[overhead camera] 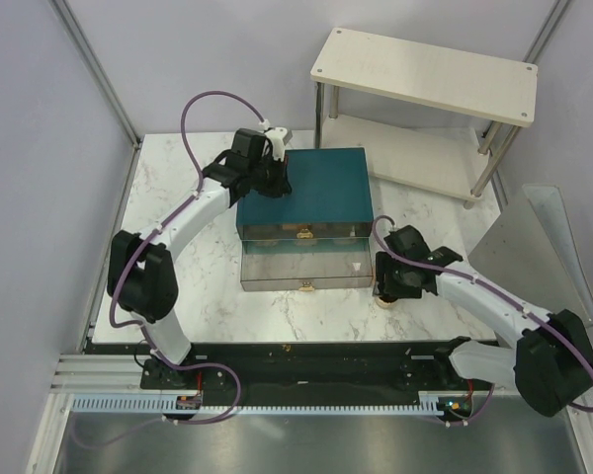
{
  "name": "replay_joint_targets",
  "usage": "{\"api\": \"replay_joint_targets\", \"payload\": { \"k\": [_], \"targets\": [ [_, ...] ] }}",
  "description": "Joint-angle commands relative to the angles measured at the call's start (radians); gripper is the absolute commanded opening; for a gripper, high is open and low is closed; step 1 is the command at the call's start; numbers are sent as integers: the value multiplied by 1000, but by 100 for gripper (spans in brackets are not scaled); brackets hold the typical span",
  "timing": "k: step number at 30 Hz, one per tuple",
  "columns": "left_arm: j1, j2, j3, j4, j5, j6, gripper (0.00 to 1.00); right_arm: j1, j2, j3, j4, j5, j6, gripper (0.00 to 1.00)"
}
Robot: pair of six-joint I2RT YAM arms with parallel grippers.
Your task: Organize the makeup
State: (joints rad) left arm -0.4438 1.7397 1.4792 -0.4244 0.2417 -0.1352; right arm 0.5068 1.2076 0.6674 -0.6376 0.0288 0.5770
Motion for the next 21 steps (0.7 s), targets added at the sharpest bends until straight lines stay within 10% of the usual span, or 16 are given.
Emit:
{"api": "replay_joint_targets", "payload": {
  "k": [1,9,21],
  "targets": [
    [5,30,38,-30,15,-24,2,-2,-112,112,-121,34,3,0],
    [5,40,24,-47,8,-32,2,-2,-212,254,-145,-56,-60,0],
    [5,26,-22,-43,5,-46,2,-1,49,363,90,-150,-118,1]
  ]
}}
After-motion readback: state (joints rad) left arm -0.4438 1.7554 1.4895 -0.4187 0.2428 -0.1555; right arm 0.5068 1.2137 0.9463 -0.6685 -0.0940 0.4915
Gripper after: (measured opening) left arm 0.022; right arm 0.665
